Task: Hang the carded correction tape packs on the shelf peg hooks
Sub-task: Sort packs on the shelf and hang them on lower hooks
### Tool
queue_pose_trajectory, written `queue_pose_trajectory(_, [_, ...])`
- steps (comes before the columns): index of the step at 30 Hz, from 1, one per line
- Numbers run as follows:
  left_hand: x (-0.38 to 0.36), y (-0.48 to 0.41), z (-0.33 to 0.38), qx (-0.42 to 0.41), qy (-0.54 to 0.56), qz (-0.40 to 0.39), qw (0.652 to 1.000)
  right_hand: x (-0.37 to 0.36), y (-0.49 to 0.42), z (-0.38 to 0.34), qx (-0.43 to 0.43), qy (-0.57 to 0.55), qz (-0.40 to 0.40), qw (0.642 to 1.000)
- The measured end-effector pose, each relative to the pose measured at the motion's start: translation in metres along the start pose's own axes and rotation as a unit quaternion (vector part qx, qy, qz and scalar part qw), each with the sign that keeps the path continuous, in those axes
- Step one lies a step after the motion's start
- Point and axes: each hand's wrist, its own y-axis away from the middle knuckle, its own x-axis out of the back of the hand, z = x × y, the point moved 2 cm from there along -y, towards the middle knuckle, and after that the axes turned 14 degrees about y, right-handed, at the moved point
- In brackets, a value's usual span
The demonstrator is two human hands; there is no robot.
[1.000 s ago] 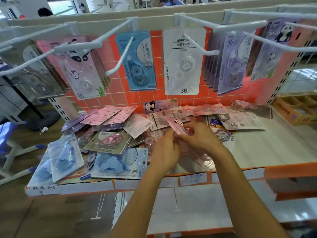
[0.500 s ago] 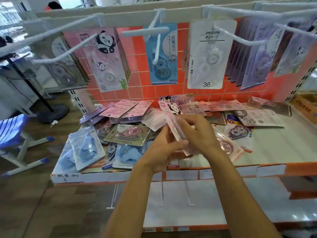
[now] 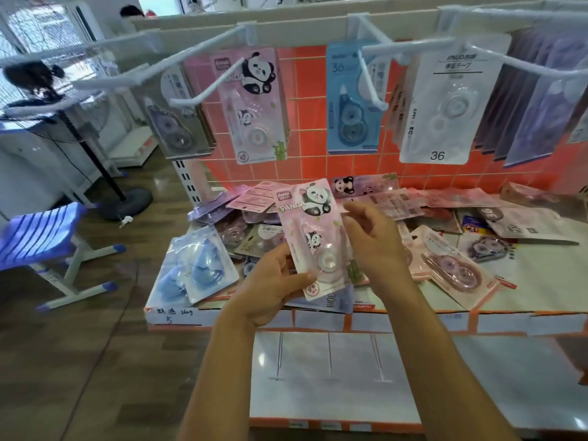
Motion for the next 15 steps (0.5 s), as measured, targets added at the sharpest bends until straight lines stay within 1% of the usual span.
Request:
queue_pose_trajectory(4, [0.018,0.008,0.010,-0.007,-0.004,0.010,1.000,-0.020,0.003,-0.010,-0.001,-0.025,-0.019,1.000])
queue_pose_trajectory(8, [0.032,0.015,0.024,-0.025,-0.032,0.027,0.999,-0.029,0.005,-0.018,0.023,-0.037,-0.026,0.999])
queue_pose_trajectory(11, [0.039,0.019,0.033,-0.028,-0.032,0.043,0.998,-0.032,0.008,-0.027,0.015,-0.057,-0.031,0.998])
queue_pose_trajectory(15, [0.050,0.029,0.042,-0.024,-0.070,0.062,0.995,-0.039,0.015,-0.040,0.037,-0.060,-0.036,0.997])
